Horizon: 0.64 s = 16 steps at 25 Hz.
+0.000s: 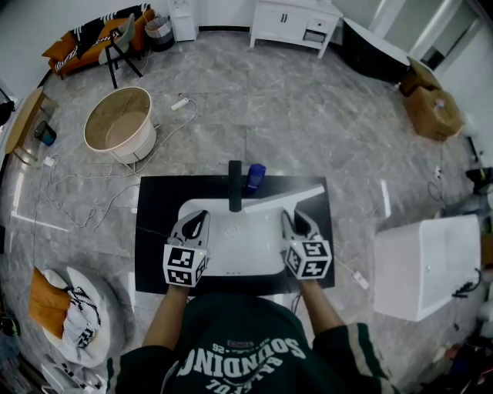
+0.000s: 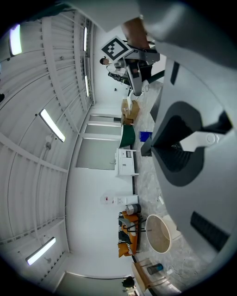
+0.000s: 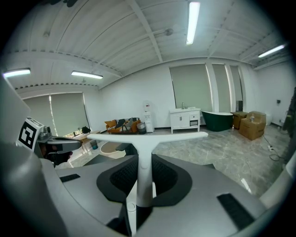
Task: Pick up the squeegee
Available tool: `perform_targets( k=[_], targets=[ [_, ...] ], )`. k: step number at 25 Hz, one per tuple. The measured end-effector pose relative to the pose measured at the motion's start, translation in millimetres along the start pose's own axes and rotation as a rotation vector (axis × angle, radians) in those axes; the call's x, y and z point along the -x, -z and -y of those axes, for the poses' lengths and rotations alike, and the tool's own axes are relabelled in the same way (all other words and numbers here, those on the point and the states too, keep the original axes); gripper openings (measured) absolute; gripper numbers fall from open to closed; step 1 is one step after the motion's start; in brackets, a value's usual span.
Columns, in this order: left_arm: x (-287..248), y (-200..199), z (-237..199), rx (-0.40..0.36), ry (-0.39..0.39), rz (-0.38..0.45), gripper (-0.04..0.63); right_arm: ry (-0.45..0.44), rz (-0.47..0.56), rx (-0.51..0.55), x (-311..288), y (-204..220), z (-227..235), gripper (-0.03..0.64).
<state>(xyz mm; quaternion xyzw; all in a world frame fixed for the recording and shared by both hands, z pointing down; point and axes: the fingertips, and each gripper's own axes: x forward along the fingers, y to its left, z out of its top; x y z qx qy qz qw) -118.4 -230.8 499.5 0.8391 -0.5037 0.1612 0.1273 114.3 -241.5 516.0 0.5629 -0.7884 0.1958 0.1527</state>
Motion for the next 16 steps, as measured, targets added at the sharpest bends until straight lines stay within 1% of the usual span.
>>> perform_targets(
  k=[16],
  targets=[
    [-0.4,5.0,5.5,0.003,0.011,-0.007,0.002,0.014,-0.011,-0.003,3.7,6.6,3.3,0.074]
  ],
)
